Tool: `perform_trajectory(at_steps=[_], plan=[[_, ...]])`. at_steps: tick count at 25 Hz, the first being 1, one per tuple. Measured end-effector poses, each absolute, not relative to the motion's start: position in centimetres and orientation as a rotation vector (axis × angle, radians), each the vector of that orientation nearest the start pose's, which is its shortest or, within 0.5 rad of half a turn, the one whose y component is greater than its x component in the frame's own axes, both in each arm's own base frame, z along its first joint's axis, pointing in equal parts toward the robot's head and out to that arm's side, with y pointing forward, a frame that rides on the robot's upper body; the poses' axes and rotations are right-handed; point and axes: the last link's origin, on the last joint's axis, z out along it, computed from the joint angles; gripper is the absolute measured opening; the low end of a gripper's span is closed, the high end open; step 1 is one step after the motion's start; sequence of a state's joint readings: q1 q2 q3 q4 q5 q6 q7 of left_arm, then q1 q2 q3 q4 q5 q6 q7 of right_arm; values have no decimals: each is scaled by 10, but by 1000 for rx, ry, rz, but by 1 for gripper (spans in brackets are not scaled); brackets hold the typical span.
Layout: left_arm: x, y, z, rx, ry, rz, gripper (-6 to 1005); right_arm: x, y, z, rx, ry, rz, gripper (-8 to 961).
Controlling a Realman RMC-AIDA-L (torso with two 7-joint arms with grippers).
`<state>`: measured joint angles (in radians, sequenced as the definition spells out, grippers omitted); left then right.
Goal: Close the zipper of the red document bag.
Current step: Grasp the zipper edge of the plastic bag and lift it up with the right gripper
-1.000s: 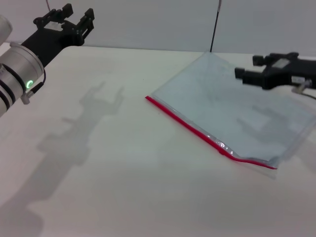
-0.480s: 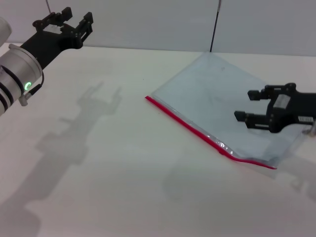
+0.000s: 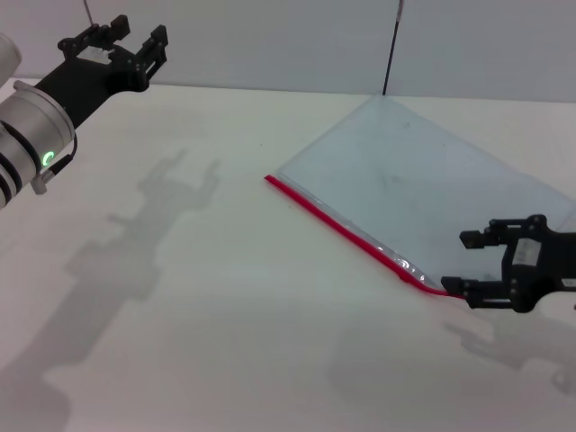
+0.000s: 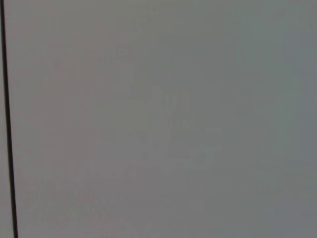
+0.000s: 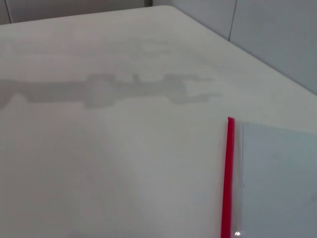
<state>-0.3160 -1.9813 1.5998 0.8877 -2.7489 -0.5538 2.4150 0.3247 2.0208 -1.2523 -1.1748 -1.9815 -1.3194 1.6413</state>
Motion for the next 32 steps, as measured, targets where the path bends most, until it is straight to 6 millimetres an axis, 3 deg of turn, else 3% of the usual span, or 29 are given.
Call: perform_trajectory(at_steps=[15,32], plan=[[-252,399,41,-1847,-508,-717,546,278,328,1,-2733,432,74,704],[-254,399,46,-1838,-504,-715,545,291,327,-7,-2734,473,11,703]])
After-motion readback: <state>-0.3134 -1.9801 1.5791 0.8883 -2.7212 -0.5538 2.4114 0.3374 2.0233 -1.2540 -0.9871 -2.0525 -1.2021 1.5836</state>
